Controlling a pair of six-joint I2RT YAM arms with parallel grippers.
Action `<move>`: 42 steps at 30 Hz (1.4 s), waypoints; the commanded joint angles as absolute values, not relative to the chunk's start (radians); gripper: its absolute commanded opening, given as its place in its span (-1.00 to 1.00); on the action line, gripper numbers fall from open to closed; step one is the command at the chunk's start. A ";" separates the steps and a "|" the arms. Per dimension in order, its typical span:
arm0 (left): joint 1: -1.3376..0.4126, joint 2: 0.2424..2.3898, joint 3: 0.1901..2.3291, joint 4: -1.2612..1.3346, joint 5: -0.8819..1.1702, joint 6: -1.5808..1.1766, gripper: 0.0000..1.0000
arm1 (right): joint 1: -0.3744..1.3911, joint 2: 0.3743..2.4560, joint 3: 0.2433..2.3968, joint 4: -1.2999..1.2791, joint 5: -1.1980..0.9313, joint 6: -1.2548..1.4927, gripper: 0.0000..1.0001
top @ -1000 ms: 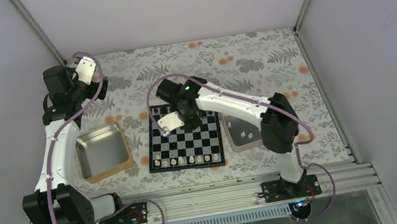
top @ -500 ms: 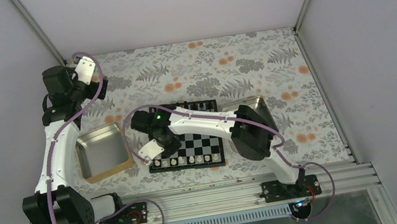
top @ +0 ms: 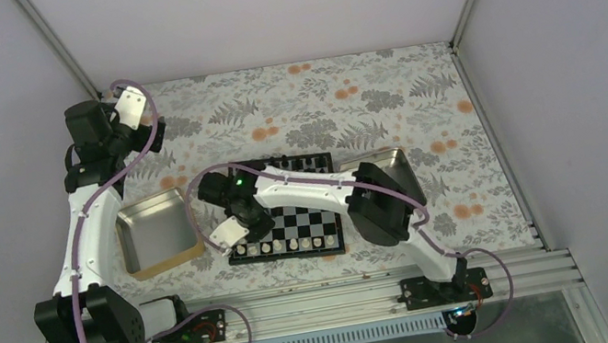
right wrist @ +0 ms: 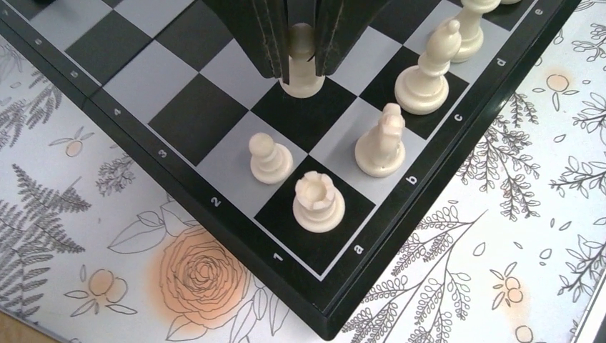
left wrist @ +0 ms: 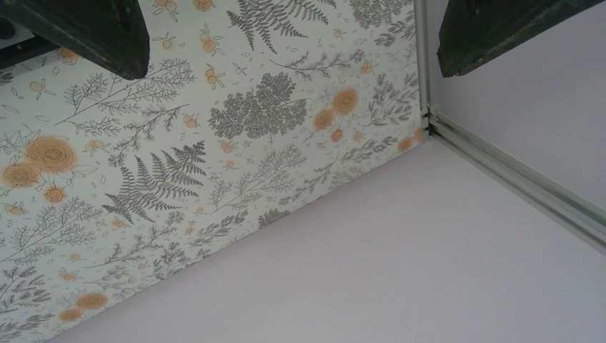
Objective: Set up the chess pieces on the board
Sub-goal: Place the chess piece on the chessboard, then adjust the chess piece on the chessboard.
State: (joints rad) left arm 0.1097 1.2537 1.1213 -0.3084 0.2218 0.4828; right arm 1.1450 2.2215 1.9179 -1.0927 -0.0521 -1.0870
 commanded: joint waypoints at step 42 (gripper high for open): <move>0.120 1.238 1.112 -0.287 0.254 0.488 1.00 | 1.112 2.179 1.869 -1.110 -0.211 -1.073 -0.52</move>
